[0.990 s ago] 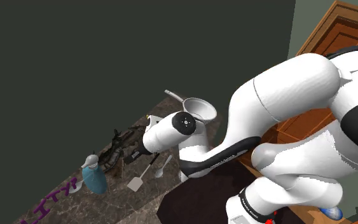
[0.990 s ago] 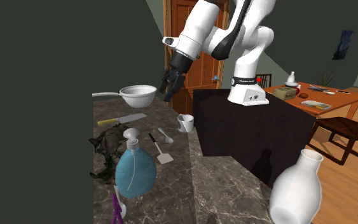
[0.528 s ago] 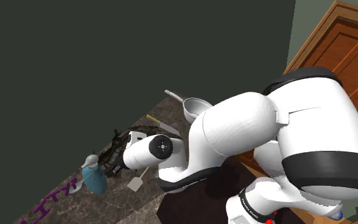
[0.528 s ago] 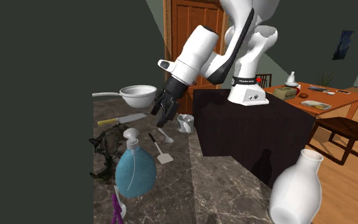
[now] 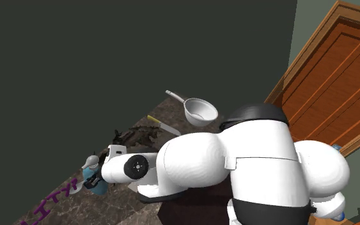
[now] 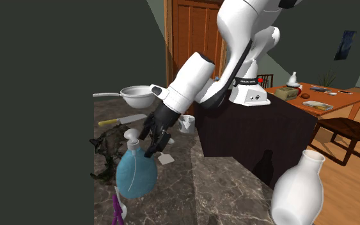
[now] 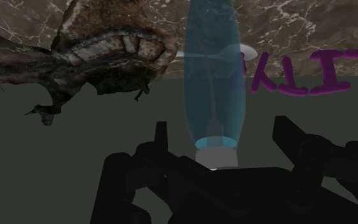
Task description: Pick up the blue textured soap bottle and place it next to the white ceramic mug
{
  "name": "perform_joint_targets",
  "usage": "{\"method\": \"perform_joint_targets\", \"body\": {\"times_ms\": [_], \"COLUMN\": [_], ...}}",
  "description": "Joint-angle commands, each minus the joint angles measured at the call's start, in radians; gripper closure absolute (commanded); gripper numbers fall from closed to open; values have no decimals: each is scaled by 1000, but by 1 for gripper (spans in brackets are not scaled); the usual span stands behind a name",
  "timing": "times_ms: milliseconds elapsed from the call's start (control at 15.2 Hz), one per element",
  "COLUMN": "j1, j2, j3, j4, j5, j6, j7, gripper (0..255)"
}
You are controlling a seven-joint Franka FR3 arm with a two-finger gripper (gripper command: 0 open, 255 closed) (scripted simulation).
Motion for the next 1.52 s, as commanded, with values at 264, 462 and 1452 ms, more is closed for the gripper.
{"method": "perform_joint_targets", "body": {"times_ms": [264, 462, 1452], "j1": [-65, -83, -82], "j2": [-84, -105, -105], "j3": [42, 53, 52], "j4": [100, 126, 126], "j5": [4, 5, 5], "j6": [2, 1, 2], "j7": [8, 9, 9], "gripper": [0, 0, 255]}}
